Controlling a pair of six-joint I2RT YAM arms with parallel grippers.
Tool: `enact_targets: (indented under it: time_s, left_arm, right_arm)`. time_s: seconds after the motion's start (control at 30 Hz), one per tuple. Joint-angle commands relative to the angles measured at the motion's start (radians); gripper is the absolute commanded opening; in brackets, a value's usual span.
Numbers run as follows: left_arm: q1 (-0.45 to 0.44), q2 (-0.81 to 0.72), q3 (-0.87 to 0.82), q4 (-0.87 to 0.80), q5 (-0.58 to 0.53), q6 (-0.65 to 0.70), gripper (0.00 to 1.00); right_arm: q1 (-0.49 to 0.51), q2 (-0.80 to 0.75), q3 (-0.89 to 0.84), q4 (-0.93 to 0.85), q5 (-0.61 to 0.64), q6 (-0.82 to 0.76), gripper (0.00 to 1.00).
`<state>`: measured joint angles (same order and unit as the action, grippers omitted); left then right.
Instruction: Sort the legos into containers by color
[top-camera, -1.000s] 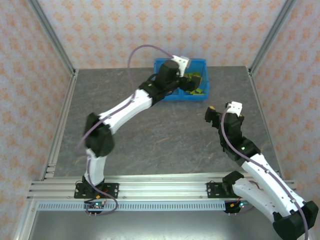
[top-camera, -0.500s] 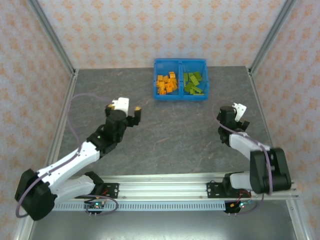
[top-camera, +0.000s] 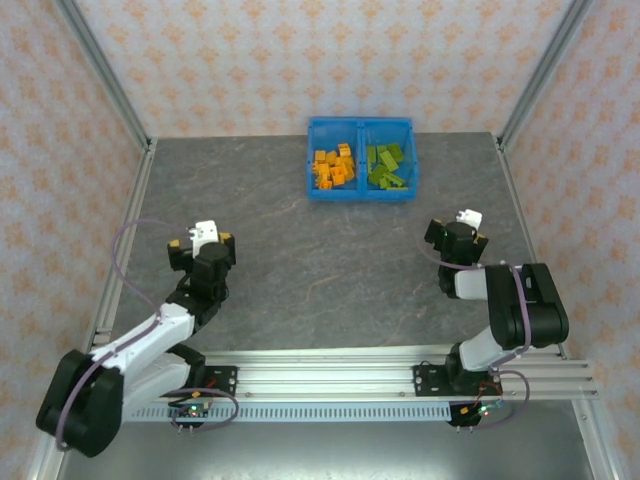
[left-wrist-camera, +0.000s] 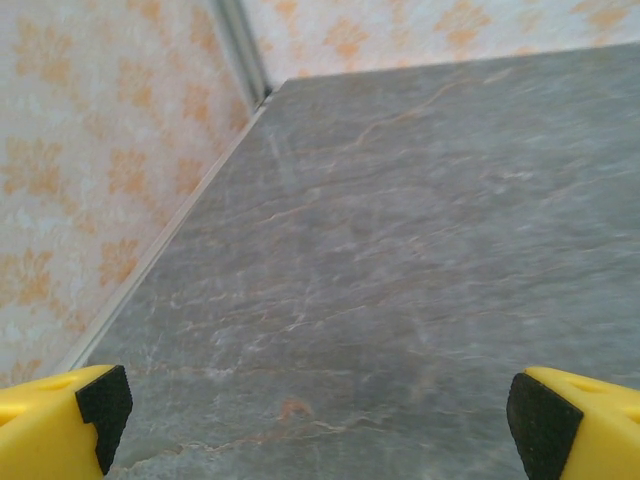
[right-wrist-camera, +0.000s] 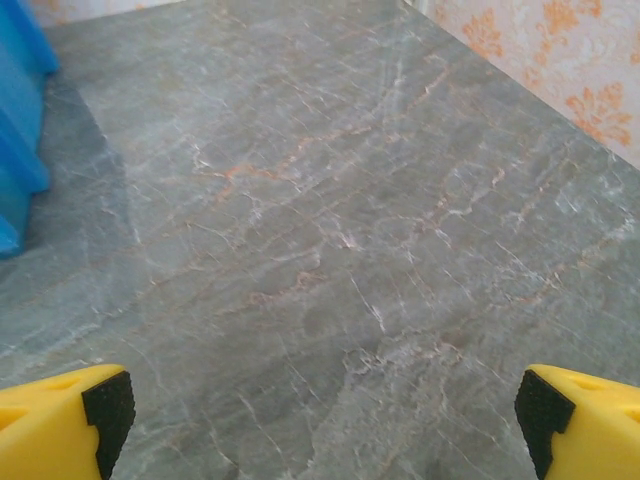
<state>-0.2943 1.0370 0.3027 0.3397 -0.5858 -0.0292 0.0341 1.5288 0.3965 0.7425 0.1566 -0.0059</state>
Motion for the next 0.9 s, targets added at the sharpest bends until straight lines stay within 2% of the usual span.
enact_targets:
  time_s: [0.0,0.07,0.13,0.2,0.23,0.27,0.33,0.37,0.43,0.47,0.5,0.63,0.87]
  left_arm:
    - [0.077,0.136,0.007,0.245,0.130,0.014,1.00]
    - [0.100,0.256,0.051,0.332,0.165,0.055,1.00]
    - [0.125,0.350,0.118,0.342,0.223,0.085,1.00]
    - [0.187,0.454,0.153,0.385,0.296,0.056,1.00]
    - [0.227,0.429,0.171,0.287,0.375,0.019,1.00]
    - [0.250,0.434,0.154,0.345,0.404,0.001,1.00]
    - [0.253,0.474,0.078,0.516,0.415,0.009,1.00]
    - [0.253,0.453,0.098,0.427,0.413,0.000,1.00]
    - [0.250,0.465,0.091,0.475,0.409,0.009,1.00]
    - [0.250,0.449,0.107,0.412,0.409,0.001,1.00]
    - [0.248,0.462,0.098,0.459,0.403,0.009,1.00]
    - [0.236,0.458,0.115,0.416,0.398,0.019,1.00]
    - [0.236,0.459,0.116,0.417,0.409,0.023,1.00]
  right_arm:
    - [0.003,-0.011,0.016,0.041,-0.028,-0.014,0.99]
    - [0.003,-0.015,0.018,0.031,-0.029,-0.014,0.99]
    - [0.003,-0.016,0.019,0.030,-0.029,-0.014,0.99]
    - [0.003,-0.015,0.017,0.035,-0.029,-0.014,0.99]
    - [0.003,-0.014,0.018,0.032,-0.029,-0.015,0.99]
    - [0.003,-0.014,0.018,0.034,-0.029,-0.015,0.99]
    - [0.003,-0.013,0.018,0.032,-0.029,-0.014,0.99]
    - [0.003,-0.014,0.019,0.032,-0.031,-0.015,0.99]
    - [0.003,-0.014,0.019,0.031,-0.032,-0.016,0.99]
    - [0.003,-0.013,0.020,0.031,-0.033,-0.016,0.99]
    - [0.003,-0.014,0.019,0.031,-0.033,-0.017,0.99]
    - [0.003,-0.005,0.029,0.020,-0.089,-0.041,0.99]
    - [0.001,-0.012,0.022,0.029,-0.090,-0.039,0.99]
